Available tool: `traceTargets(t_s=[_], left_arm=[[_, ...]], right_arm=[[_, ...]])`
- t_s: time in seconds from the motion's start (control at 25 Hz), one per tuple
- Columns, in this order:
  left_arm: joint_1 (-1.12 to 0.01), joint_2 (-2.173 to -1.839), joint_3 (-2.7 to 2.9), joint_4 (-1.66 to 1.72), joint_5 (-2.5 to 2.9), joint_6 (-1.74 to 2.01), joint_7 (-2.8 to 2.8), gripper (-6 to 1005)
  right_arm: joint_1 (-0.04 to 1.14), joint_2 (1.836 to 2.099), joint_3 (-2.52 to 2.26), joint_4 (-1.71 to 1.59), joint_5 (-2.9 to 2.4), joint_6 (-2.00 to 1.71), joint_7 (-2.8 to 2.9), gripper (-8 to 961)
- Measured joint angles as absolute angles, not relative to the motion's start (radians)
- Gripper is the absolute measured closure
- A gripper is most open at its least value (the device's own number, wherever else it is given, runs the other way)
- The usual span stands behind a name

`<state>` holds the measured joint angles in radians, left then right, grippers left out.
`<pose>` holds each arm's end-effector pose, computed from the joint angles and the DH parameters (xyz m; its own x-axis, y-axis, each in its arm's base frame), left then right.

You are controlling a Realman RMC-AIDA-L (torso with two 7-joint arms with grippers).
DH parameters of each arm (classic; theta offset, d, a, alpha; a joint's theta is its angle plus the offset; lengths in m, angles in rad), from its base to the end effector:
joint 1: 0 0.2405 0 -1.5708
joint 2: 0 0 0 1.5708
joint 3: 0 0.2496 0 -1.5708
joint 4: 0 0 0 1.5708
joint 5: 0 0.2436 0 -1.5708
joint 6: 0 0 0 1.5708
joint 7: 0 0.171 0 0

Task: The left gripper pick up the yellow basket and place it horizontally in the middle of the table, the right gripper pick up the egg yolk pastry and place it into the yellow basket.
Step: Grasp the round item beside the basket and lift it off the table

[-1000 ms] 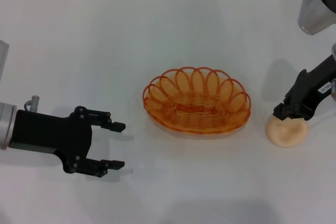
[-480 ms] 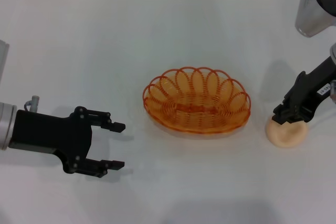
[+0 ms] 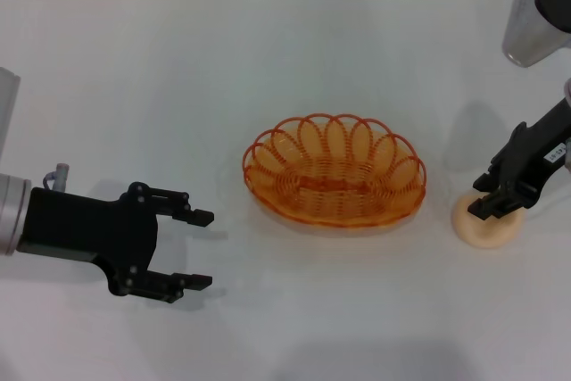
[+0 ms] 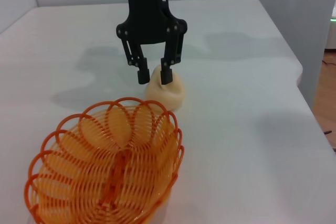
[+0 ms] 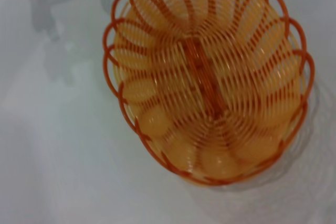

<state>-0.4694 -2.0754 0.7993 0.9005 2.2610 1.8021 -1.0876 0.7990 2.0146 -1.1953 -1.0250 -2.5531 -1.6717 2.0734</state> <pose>-0.2764 0.3164 -0.0047 0.9820 -0.0316 0.1863 -0.0239 -0.9988 -0.0431 0.1894 0.4044 -0.0087 0.8498 -0.3796 0.3658 -0.3425 -0.9251 -0.1643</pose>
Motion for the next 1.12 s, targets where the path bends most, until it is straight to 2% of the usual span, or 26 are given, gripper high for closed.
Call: traceTargets(t_s=[0.52,0.8,1.12], left_arm=[[-0.469,-2.075,0.799,0.902,2.258,1.799,-1.088,285],[-0.467,-2.076,0.799,0.902,2.255,1.799,-1.089,285],[-0.46,-2.077,0.799,0.91,2.252,1.801,-1.087,285]], right_arm=[[0.824,2.012,-1.201,-0.969,-2.571,-1.665,2.074,605],[0.82,2.013,-1.207,-0.969,-2.571,-1.67,2.071,892],[0.811,2.009,-1.182,-1.045,-2.563,-1.73,2.073,909]])
